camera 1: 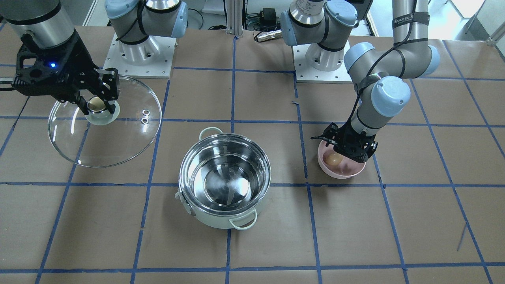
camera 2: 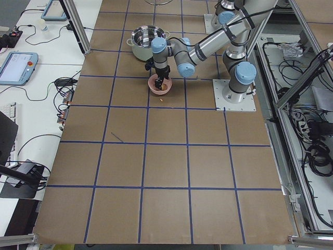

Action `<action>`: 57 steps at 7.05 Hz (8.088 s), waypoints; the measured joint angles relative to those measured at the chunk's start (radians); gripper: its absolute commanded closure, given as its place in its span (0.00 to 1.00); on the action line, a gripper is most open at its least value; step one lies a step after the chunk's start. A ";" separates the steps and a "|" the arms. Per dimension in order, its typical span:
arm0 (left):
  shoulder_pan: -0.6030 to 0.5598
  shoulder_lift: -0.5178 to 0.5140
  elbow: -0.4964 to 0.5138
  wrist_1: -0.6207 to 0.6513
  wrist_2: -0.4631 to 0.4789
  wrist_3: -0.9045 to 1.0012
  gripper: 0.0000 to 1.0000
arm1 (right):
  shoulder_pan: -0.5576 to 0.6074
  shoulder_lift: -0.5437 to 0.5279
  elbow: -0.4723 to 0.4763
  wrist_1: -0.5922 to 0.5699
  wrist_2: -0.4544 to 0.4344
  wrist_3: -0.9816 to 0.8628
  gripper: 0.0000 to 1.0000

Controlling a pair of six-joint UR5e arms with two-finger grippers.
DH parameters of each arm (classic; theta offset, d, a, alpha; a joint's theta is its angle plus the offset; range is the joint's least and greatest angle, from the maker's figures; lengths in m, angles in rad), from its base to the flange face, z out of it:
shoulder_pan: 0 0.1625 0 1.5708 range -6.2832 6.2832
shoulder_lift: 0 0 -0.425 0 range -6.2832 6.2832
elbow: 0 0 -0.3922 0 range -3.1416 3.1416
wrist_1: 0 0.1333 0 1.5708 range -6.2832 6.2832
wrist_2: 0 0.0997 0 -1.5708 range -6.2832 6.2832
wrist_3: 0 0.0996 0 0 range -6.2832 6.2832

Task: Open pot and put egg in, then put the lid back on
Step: 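Lower the left gripper into the bowl and close on the egg, then lift the egg with the left gripper and carry it over the pot, then lower the egg into the steel pot and open the left gripper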

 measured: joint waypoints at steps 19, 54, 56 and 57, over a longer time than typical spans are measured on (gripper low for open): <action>-0.030 -0.071 -0.014 0.151 0.043 0.366 0.66 | -0.001 0.001 0.005 0.000 -0.004 -0.010 0.77; -0.605 -0.248 0.503 -0.074 0.140 -0.954 0.08 | -0.006 0.000 0.024 0.000 -0.005 -0.017 0.77; -0.581 -0.232 0.523 -0.088 0.133 -0.938 0.05 | -0.006 -0.001 0.024 0.000 -0.005 -0.018 0.77; -0.549 -0.212 0.540 -0.115 0.122 -0.905 0.05 | -0.005 -0.001 0.024 0.000 -0.005 -0.017 0.75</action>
